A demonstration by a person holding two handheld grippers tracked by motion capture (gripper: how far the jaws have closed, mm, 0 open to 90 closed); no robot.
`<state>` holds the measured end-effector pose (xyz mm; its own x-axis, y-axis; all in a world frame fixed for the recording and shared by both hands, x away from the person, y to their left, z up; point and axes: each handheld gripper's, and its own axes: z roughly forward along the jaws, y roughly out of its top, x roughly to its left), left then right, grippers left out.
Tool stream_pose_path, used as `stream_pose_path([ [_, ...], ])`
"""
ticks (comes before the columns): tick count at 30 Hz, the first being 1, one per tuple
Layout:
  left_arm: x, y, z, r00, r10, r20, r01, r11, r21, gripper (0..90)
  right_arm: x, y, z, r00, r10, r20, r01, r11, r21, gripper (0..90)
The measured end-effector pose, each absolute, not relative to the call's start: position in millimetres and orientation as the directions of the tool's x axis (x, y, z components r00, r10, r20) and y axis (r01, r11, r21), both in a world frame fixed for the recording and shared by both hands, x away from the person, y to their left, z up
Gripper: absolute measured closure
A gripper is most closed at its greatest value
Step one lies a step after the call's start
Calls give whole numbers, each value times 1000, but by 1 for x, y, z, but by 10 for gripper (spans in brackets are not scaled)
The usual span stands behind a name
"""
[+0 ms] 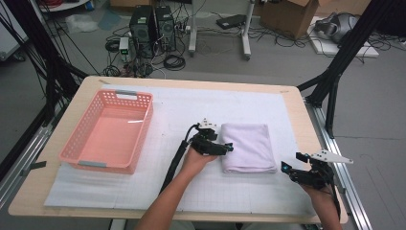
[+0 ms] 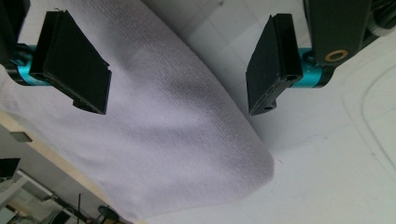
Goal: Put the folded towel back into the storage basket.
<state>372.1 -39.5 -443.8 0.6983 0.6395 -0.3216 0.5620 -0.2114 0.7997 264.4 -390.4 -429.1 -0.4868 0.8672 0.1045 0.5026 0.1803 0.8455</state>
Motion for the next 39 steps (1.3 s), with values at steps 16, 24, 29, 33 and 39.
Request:
stream_pose_path([
  [16,378,-46,-454,672,620,-404,643,-217,735,521,265,-390,-430,-493,864,103,504,187,843,209],
  [24,377,-46,-454,675,603,-425,641,-195,742,681,267,-390,-430,-494,863,105,505,186,843,209],
  [29,374,-43,-451,721,584,-373,582,-220,782,706,267,-390,-431,-494,863,105,504,186,843,209],
  [33,369,-37,-448,740,573,-353,552,-216,805,712,265,-392,-430,-488,866,105,506,183,843,209],
  [39,363,-23,-443,763,564,-314,505,-218,835,719,264,-391,-430,-487,867,104,507,184,842,209],
])
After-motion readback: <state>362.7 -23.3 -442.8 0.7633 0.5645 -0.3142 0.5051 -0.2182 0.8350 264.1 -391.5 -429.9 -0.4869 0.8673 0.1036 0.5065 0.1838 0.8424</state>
